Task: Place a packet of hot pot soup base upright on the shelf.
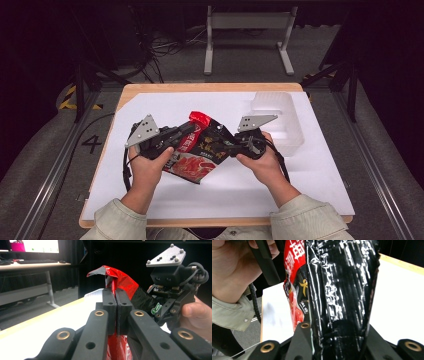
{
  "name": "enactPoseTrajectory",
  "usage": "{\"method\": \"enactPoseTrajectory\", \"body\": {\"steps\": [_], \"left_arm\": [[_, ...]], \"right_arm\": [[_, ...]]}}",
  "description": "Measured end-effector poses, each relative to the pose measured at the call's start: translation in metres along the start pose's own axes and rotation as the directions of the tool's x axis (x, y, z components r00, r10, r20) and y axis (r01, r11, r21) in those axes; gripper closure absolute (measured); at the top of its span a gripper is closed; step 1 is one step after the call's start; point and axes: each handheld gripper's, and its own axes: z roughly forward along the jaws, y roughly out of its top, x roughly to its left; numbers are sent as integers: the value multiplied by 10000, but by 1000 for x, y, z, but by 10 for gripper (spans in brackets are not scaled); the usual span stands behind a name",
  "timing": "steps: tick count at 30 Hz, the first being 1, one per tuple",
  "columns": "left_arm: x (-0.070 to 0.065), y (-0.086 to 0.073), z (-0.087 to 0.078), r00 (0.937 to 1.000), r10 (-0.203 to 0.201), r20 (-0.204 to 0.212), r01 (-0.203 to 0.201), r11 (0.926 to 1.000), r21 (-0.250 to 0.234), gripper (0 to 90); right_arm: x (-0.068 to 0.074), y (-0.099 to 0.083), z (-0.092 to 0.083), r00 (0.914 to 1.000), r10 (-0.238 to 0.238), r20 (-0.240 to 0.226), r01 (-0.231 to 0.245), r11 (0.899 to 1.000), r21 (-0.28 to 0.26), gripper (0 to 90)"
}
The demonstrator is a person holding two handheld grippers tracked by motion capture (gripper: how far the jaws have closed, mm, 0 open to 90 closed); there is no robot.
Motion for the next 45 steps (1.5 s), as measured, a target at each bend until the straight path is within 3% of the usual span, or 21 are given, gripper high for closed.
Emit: {"method": "enactPoseTrajectory", "body": {"steps": [9, 12, 16, 21, 31, 32, 37, 38, 42, 45], "left_arm": [[3, 5, -3, 9991, -225, 359, 220, 9996, 148, 809], [5, 8, -4, 9984, -341, 443, 326, 9989, 345, 696], [7, 13, -8, 9996, -170, 220, 153, 9968, 781, 513], [9, 16, -11, 9999, 137, 80, -148, 9874, 1577, 417], [20, 15, -18, 10000, 54, -7, -51, 9688, 2479, 348], [21, 14, -20, 9999, -72, 78, 49, 9634, 2680, 349], [26, 12, -22, 9994, -282, 178, 217, 9557, 2934, 326], [28, 11, -23, 9995, -302, 131, 247, 9508, 3089, 317], [31, 11, -27, 9996, -290, 32, 264, 9468, 3209, 302], [35, 10, -30, 9991, -415, -11, 396, 9432, 3298, 270]], "right_arm": [[2, 9, -10, 9993, 321, 170, -323, 9994, 105, 842], [3, 13, -13, 9994, 199, 267, -204, 9996, 175, 845], [2, 17, -19, 9986, 97, 512, -115, 9993, 343, 846], [0, 25, -31, 9970, -106, 769, 68, 9988, 487, 846], [-4, 43, -59, 9884, -498, 1436, 379, 9957, 850, 844], [-6, 46, -66, 9852, -589, 1612, 440, 9945, 945, 844], [-10, 52, -78, 9789, -685, 1926, 491, 9934, 1033, 843], [-13, 56, -84, 9748, -733, 2107, 512, 9928, 1086, 842], [-17, 61, -92, 9687, -850, 2333, 575, 9908, 1221, 842], [-23, 69, -104, 9579, -997, 2694, 643, 9885, 1371, 840]]}}
